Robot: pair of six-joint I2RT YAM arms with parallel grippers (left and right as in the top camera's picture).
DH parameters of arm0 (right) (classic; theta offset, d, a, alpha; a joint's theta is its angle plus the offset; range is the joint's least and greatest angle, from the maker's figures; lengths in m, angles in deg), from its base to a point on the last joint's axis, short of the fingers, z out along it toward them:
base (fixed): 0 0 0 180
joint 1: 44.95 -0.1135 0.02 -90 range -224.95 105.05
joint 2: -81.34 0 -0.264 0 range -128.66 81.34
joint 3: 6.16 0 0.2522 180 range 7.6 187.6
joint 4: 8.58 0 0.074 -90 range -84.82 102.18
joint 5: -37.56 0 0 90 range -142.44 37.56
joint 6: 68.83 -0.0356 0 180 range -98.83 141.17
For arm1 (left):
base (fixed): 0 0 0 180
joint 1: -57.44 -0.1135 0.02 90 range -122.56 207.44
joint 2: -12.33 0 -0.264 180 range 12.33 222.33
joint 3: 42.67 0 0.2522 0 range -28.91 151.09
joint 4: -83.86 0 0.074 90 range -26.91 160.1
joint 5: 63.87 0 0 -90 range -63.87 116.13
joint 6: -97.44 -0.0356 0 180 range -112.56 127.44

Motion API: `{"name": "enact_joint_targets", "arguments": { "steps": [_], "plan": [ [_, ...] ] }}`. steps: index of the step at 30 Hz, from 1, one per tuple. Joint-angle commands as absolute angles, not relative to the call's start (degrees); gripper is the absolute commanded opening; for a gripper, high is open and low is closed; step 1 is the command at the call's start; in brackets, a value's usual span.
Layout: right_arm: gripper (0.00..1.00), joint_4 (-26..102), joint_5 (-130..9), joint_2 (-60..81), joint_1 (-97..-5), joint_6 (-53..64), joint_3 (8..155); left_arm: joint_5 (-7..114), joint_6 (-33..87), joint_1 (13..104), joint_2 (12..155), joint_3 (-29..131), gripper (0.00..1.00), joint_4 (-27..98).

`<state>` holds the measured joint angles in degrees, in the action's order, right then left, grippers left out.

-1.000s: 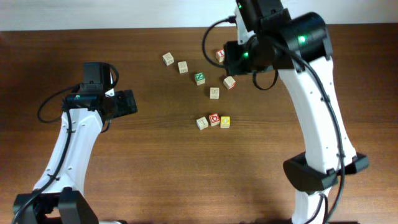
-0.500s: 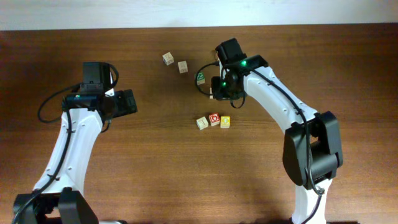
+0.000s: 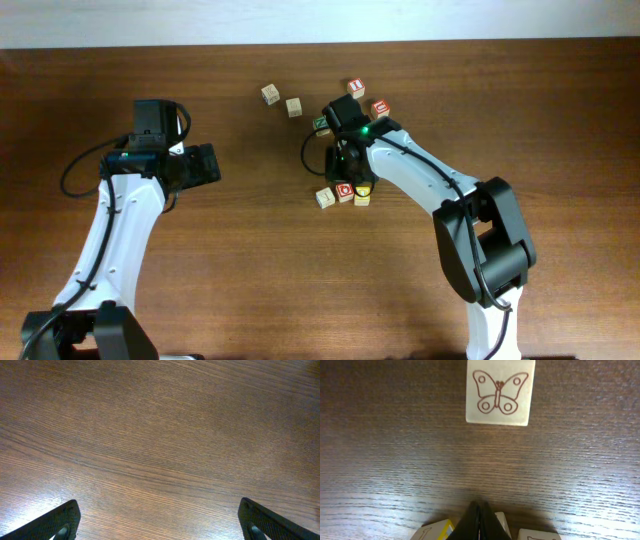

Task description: Rotate 3 blocks

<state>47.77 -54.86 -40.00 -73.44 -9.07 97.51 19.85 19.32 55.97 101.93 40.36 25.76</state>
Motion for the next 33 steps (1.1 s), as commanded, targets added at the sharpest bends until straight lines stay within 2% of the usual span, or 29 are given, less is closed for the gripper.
{"name": "enact_joint_targets", "arguments": {
  "steps": [1,9,14,19,33],
  "plan": [
    [0.04,49.2,-54.3,-40.9,-73.9,-9.8,97.2,19.4,20.3,55.9,102.1,41.3,0.99,25.8],
    [0.04,51.2,-55.0,-40.9,-73.7,-10.8,97.2,19.4,20.3,55.9,102.1,41.3,0.99,25.8],
    [0.06,49.2,-62.8,-40.8,-75.5,-2.8,103.3,19.4,20.3,55.9,102.1,41.3,0.99,25.8],
    [0.05,50.0,-62.5,-40.9,-81.3,-0.4,102.6,19.4,20.3,55.9,102.1,41.3,0.99,25.8],
    [0.05,50.9,-54.7,-42.1,-82.1,-0.2,100.0,19.4,20.3,55.9,102.1,41.3,0.99,25.8]
  ]
}}
